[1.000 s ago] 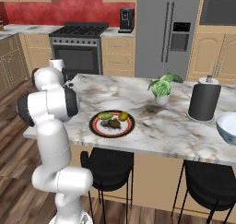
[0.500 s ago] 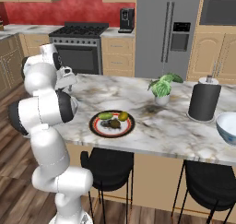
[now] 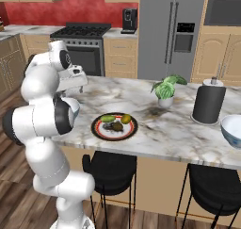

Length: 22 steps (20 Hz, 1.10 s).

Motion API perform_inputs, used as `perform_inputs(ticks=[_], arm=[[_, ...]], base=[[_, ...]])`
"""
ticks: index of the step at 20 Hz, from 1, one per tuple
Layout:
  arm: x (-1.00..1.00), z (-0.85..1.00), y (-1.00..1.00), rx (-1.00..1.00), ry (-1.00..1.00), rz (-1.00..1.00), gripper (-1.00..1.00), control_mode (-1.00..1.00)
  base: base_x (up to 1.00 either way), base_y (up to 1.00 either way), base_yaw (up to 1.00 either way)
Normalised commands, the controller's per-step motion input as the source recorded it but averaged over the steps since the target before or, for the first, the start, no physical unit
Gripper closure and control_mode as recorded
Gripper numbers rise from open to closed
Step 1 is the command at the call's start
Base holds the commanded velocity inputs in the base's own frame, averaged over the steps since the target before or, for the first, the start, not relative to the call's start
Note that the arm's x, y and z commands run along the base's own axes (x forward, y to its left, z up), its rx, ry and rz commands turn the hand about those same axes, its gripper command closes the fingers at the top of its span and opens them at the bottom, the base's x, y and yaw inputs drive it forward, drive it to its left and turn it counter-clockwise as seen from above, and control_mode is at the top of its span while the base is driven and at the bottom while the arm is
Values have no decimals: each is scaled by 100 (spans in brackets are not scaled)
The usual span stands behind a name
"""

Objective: Take the fruits from the plate on the dining counter and place two fruits in each bowl.

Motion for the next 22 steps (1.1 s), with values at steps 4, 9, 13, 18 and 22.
perform_inputs(ticks=[4, 9, 13, 18, 22], arm=[[3, -26, -76, 17, 0, -35, -100, -100], [27, -25, -62, 13, 0, -37, -100, -100], [34, -27, -41, 8, 0, -38, -100, -100], [41, -31, -27, 3, 0, -36, -100, -100], [25, -38, -6, 0, 0, -27, -100, -100]], base=[[0, 0, 0], [0, 0, 0], [0, 0, 0], [0, 0, 0], [0, 0, 0]])
